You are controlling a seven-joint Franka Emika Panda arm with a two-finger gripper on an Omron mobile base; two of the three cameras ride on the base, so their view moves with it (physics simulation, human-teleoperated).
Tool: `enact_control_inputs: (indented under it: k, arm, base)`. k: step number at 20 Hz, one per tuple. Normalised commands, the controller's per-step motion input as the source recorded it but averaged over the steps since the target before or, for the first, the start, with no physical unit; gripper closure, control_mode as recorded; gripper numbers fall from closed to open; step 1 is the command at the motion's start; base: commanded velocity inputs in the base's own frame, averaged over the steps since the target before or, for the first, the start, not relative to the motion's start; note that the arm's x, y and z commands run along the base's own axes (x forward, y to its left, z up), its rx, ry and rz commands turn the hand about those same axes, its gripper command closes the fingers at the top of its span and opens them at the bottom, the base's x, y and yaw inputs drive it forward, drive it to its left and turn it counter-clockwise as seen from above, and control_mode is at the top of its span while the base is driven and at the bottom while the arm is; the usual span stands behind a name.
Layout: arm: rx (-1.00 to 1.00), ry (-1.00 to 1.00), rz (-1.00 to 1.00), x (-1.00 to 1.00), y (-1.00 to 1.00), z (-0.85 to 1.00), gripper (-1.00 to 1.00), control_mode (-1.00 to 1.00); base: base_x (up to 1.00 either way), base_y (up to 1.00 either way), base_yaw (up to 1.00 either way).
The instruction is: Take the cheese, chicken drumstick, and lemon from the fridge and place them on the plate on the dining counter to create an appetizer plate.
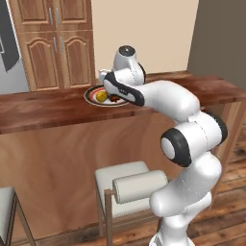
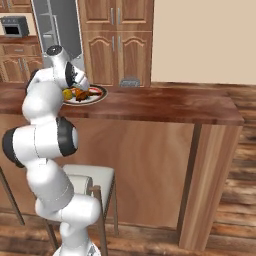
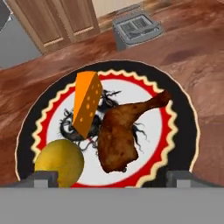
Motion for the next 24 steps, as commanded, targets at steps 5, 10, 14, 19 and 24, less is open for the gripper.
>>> enact_control_inputs:
  k: [5,10,14,19,24]
  arm:
    - [0.05,-0.08,0.0,-0.95,-0.24,1.0,-1.0,-1.0]
    - [0.0,0.03,0.0,-1.0,-0.24,0.75,-1.0,-1.0]
    - [0.0,0.17,0.0,-1.0,-0.3,0.11,-1.0,-1.0]
    - [0.0,0.19,0.0,-1.0,-0.32,-0.01,-1.0,-1.0]
    - [-0.01,0.16,0.0,-1.0,-0.26,-0.15,-1.0,-1.0]
  base:
    - [0.0,0.0,0.0]
    - [0.0,0.0,0.0]
    - [0.0,0.0,0.0]
    - [0.0,0.0,0.0]
    - [0.0,0.0,0.0]
